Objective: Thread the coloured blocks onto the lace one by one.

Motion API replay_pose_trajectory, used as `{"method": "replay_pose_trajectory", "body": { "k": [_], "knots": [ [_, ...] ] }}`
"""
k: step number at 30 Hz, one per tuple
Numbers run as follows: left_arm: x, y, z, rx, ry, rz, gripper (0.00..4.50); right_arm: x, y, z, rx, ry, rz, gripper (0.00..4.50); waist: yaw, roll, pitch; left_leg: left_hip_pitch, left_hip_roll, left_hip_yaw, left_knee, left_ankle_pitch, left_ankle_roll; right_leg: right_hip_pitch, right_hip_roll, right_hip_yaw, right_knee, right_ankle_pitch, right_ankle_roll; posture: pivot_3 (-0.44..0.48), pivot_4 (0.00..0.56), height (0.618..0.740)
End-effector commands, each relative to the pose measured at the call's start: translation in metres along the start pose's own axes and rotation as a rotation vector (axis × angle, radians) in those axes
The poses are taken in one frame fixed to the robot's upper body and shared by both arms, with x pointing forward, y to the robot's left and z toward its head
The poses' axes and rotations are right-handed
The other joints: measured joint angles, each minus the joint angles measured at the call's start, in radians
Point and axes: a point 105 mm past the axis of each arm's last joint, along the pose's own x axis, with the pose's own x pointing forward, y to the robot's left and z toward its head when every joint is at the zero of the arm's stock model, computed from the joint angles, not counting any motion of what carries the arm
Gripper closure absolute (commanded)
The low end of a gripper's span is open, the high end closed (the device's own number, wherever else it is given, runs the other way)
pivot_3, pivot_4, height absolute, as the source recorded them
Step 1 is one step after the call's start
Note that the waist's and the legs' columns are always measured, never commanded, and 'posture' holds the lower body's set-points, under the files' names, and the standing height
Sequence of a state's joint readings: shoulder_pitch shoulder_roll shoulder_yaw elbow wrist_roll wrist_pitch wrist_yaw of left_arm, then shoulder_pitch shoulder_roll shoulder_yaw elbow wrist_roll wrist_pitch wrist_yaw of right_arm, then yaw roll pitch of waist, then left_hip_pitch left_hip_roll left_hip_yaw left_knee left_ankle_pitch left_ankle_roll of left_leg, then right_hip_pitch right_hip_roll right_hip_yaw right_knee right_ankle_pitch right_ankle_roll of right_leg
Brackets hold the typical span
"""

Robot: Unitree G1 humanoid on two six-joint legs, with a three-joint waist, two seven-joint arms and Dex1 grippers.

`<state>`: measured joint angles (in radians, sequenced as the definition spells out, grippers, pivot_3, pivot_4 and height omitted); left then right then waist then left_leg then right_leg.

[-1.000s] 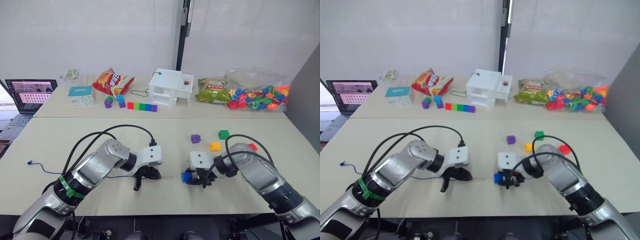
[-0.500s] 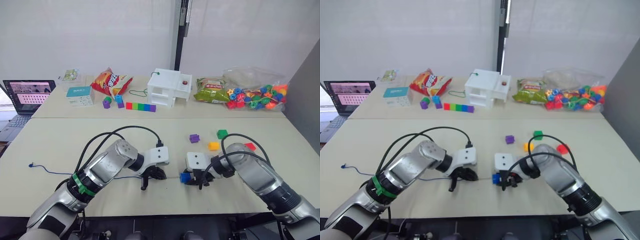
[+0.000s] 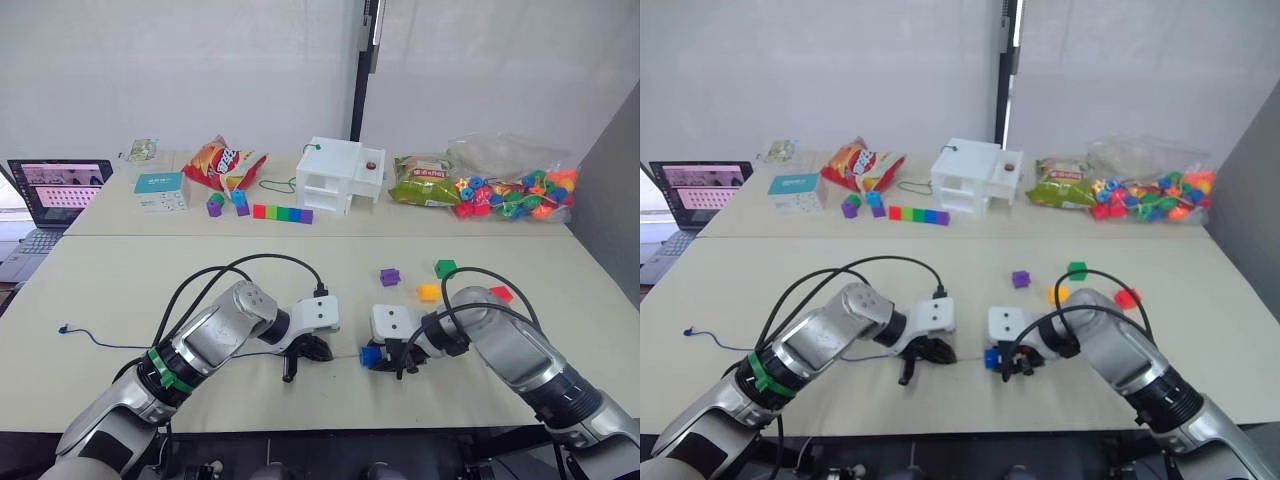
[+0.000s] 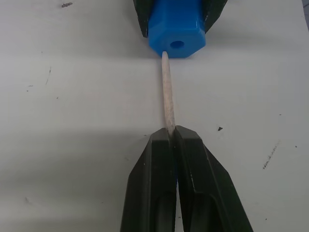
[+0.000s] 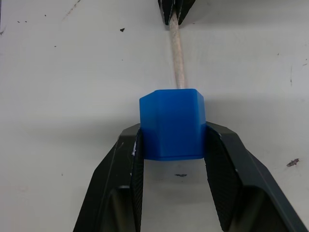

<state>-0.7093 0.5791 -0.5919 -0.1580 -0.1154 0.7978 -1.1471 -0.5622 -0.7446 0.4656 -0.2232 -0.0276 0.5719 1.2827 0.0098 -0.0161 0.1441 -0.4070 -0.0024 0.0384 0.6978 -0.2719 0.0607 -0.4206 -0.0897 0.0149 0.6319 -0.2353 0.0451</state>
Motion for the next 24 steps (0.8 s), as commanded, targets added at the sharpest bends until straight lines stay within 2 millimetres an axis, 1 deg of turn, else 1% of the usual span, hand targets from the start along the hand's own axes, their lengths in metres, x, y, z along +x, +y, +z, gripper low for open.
{"method": "replay_pose_trajectory", "body": {
  "k": [1, 15, 20, 24],
  "knots": [
    [0.002, -0.005, 0.016, 0.058, -0.035, -0.016, 4.50, 0.010, 0.012, 0.011, -0.039, -0.027, 0.058, 3.21, 0.000, 0.000, 0.000, 0.000, 0.000, 0.000, 0.000, 0.000, 0.000, 0.000, 0.000, 0.000, 0.000, 0.000, 0.000, 0.000, 0.150, 0.740],
    [0.010, -0.013, 0.031, 0.069, -0.072, -0.054, 4.50, 0.012, 0.015, 0.014, -0.019, -0.035, 0.056, 3.21, 0.003, 0.000, 0.000, 0.000, 0.000, 0.000, 0.002, 0.000, 0.000, 0.001, 0.000, 0.000, 0.000, 0.000, 0.000, 0.000, 0.150, 0.740],
    [0.008, -0.019, 0.034, 0.072, -0.084, -0.073, 4.50, 0.013, 0.015, 0.012, -0.010, -0.031, 0.050, 3.21, 0.003, 0.000, 0.000, 0.000, 0.000, 0.000, 0.002, 0.000, 0.000, 0.001, -0.001, 0.000, 0.000, 0.000, 0.000, 0.000, 0.150, 0.740],
    [0.006, -0.019, 0.033, 0.068, -0.084, -0.068, 4.50, 0.013, 0.016, 0.011, -0.006, -0.030, 0.049, 3.21, 0.003, 0.000, 0.000, 0.000, 0.000, 0.000, 0.002, 0.000, 0.000, 0.001, -0.001, 0.000, 0.000, 0.000, 0.000, 0.000, 0.150, 0.740]
  ]
}}
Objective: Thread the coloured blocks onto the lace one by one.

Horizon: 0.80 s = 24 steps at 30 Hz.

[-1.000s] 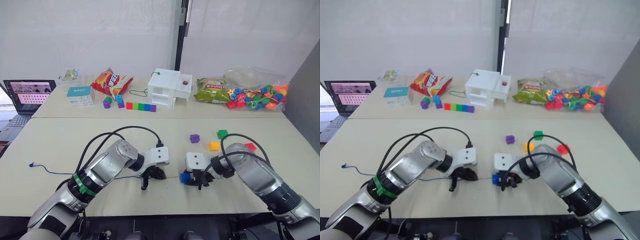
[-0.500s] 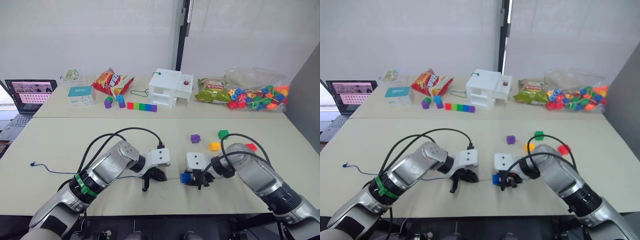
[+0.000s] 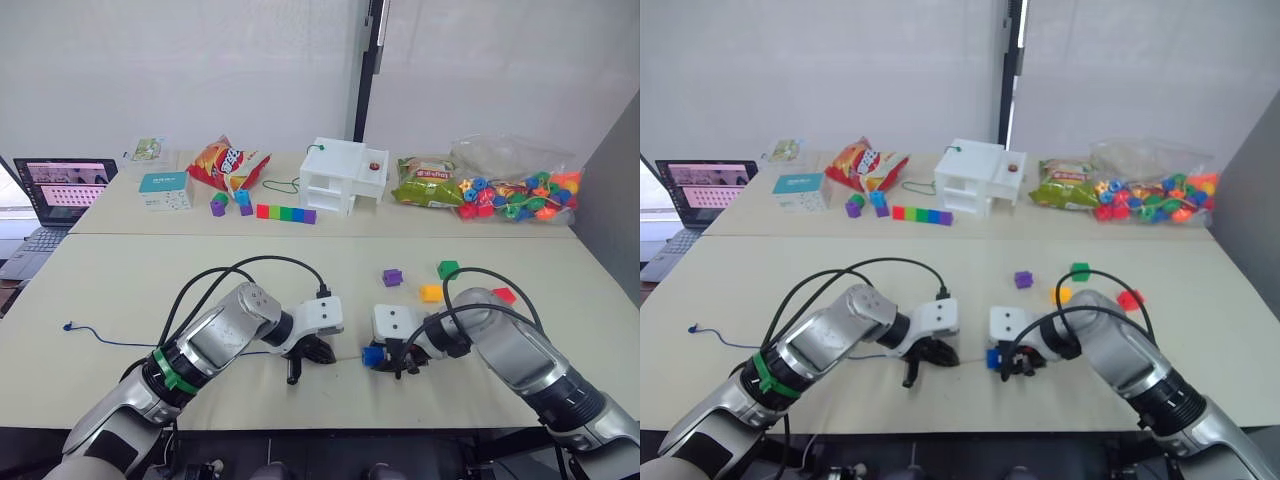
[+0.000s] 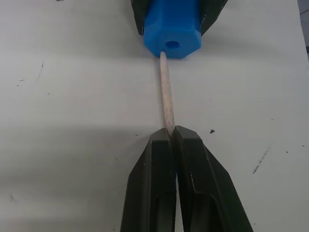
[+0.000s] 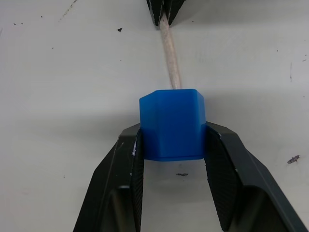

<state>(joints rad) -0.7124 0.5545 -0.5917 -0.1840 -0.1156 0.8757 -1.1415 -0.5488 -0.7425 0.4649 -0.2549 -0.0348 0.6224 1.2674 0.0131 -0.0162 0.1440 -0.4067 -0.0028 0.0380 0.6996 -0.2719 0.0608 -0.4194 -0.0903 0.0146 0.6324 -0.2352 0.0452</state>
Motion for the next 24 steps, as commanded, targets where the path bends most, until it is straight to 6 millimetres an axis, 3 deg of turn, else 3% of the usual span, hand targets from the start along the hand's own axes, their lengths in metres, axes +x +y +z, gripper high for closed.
{"method": "replay_pose_trajectory", "body": {
  "k": [1, 17, 24],
  "knots": [
    [0.003, -0.016, 0.029, 0.105, -0.086, -0.058, 4.50, 0.012, 0.014, 0.011, -0.032, -0.038, 0.063, 3.21, 0.000, 0.000, 0.000, 0.000, 0.000, 0.000, 0.000, 0.000, 0.000, 0.000, 0.000, 0.000, 0.000, 0.000, 0.000, 0.000, 0.150, 0.740],
    [0.000, -0.010, 0.040, 0.112, -0.125, -0.028, 4.50, 0.013, 0.019, 0.007, -0.025, -0.024, 0.078, 3.21, 0.004, 0.000, 0.000, 0.000, 0.000, 0.000, 0.001, 0.000, 0.000, 0.000, 0.000, 0.000, 0.000, 0.000, 0.000, 0.000, 0.150, 0.740],
    [-0.003, -0.016, 0.047, 0.116, -0.152, -0.052, 4.50, 0.014, 0.020, 0.006, -0.018, -0.018, 0.078, 3.21, 0.007, 0.000, 0.000, 0.000, -0.001, 0.000, 0.001, 0.000, 0.000, 0.001, -0.001, 0.000, 0.000, 0.000, 0.000, 0.000, 0.150, 0.740]
  ]
}}
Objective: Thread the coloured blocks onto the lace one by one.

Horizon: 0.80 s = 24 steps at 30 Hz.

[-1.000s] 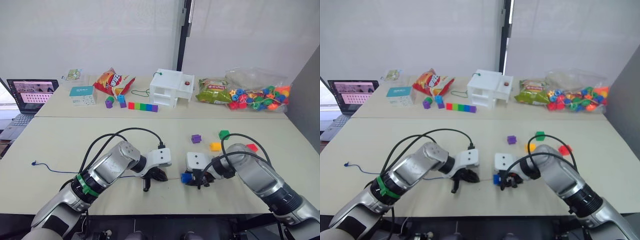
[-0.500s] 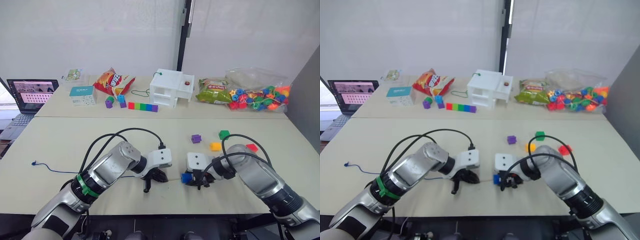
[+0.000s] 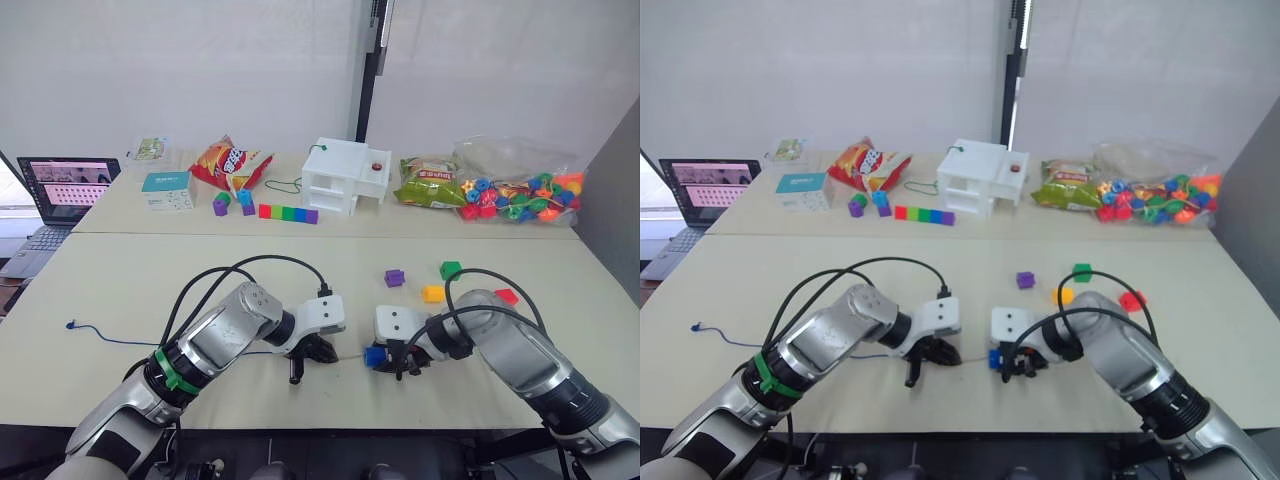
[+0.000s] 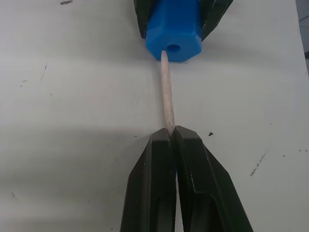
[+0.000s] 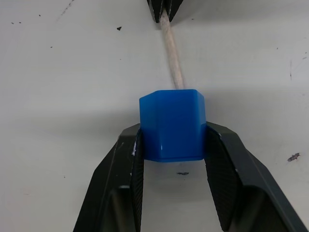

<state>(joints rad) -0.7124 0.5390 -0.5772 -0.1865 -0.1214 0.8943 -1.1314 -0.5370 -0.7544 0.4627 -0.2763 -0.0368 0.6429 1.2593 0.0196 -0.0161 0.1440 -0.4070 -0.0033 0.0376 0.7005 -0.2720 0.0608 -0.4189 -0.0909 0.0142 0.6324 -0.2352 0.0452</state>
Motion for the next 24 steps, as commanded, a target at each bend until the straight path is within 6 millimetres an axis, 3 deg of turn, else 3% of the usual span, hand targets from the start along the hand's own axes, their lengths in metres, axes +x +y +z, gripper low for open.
{"method": "replay_pose_trajectory", "body": {
  "k": [1, 8, 24],
  "knots": [
    [-0.004, -0.019, 0.043, 0.126, -0.138, -0.070, 4.50, 0.015, 0.019, 0.009, -0.028, -0.030, 0.085, 3.21, 0.000, 0.000, 0.000, 0.000, 0.000, 0.000, 0.000, 0.000, 0.000, 0.000, 0.000, 0.000, 0.000, 0.000, 0.000, 0.000, 0.150, 0.740],
    [-0.004, -0.027, 0.044, 0.130, -0.136, -0.102, 4.50, 0.016, 0.016, 0.008, -0.017, -0.027, 0.066, 3.21, 0.003, 0.000, 0.000, 0.000, 0.000, 0.000, 0.000, 0.000, 0.000, 0.001, 0.000, 0.000, 0.000, 0.000, 0.000, 0.000, 0.150, 0.740],
    [0.003, -0.022, 0.028, 0.101, -0.089, -0.102, 4.50, 0.015, 0.017, 0.010, -0.006, -0.036, 0.062, 3.21, -0.008, 0.000, 0.000, 0.000, 0.000, -0.001, 0.001, 0.000, 0.000, 0.001, 0.000, 0.000, 0.000, 0.000, 0.000, 0.000, 0.150, 0.740]
  ]
}}
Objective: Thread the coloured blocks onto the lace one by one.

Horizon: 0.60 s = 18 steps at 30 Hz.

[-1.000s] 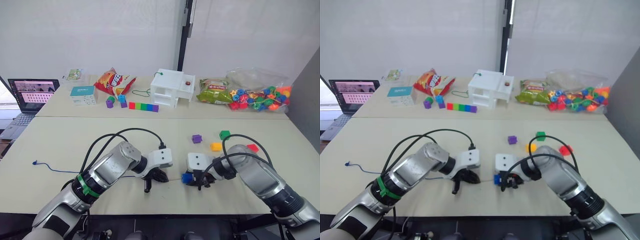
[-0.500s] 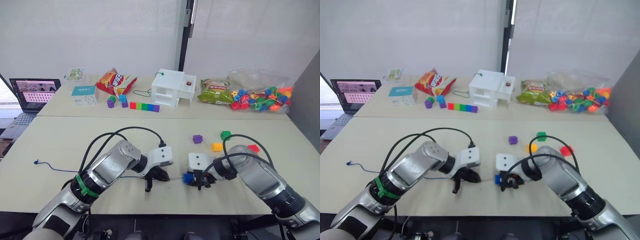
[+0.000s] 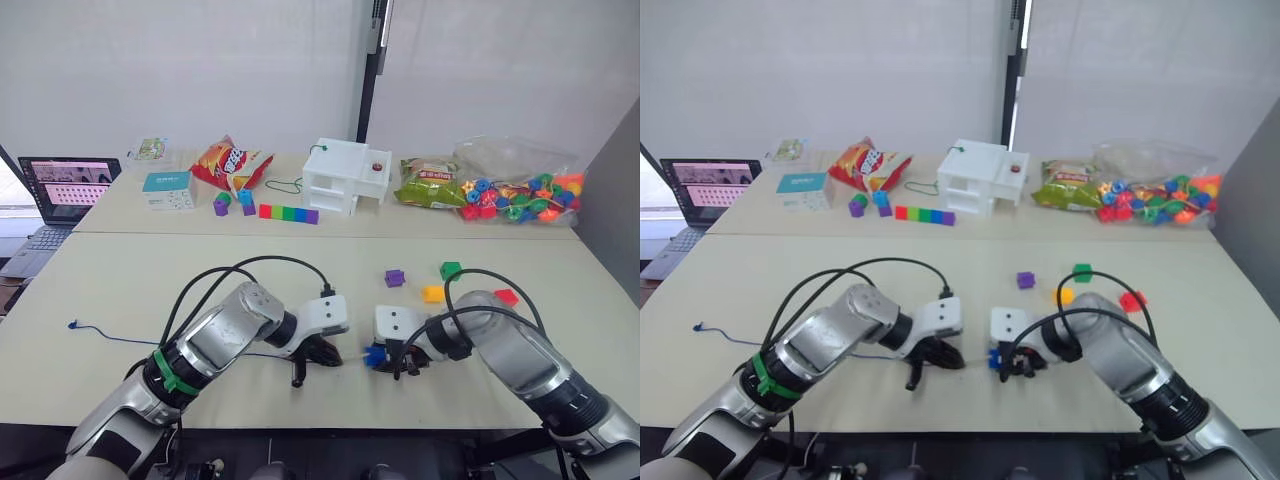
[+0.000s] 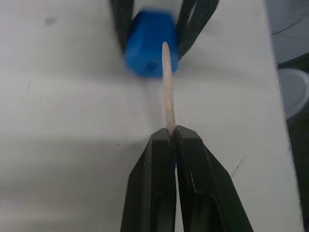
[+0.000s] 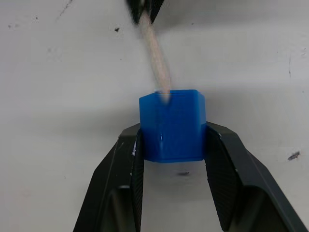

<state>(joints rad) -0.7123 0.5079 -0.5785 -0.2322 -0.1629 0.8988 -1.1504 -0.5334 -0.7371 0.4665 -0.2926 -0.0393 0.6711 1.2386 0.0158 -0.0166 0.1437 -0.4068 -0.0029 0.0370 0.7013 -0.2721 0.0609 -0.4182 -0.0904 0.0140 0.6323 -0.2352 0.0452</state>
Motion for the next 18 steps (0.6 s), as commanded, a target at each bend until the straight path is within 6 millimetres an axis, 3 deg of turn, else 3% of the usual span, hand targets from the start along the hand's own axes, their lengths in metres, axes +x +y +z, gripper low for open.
{"method": "replay_pose_trajectory", "body": {
  "k": [1, 10, 13, 18],
  "knots": [
    [0.000, -0.006, 0.013, 0.064, -0.029, -0.030, 4.50, 0.011, 0.016, 0.006, -0.015, -0.027, 0.074, 3.21, -0.010, 0.000, 0.000, 0.000, 0.000, 0.000, 0.000, 0.000, 0.000, -0.001, 0.001, 0.000, 0.000, 0.000, 0.000, 0.000, 0.150, 0.740],
    [-0.009, -0.001, 0.006, 0.049, -0.011, 0.002, 4.50, 0.011, 0.017, 0.005, -0.006, -0.025, 0.072, 3.21, -0.012, 0.000, 0.000, 0.000, 0.001, 0.000, -0.002, 0.000, 0.000, -0.002, 0.001, 0.001, 0.001, -0.001, -0.001, 0.000, 0.150, 0.740],
    [-0.023, 0.001, -0.013, 0.034, 0.052, 0.017, 4.50, 0.006, 0.015, -0.002, 0.007, -0.011, 0.060, 3.21, -0.013, 0.000, 0.000, 0.000, 0.001, 0.000, -0.002, 0.000, 0.000, -0.002, 0.001, 0.001, 0.001, -0.001, -0.001, 0.000, 0.150, 0.740],
    [-0.031, -0.002, -0.006, -0.013, 0.048, -0.014, 4.50, 0.003, 0.014, -0.003, 0.005, -0.015, 0.060, 3.21, 0.000, 0.000, 0.000, 0.000, 0.000, 0.000, -0.002, 0.000, 0.000, -0.001, 0.000, 0.000, 0.000, -0.001, -0.001, 0.000, 0.150, 0.740]
  ]
}}
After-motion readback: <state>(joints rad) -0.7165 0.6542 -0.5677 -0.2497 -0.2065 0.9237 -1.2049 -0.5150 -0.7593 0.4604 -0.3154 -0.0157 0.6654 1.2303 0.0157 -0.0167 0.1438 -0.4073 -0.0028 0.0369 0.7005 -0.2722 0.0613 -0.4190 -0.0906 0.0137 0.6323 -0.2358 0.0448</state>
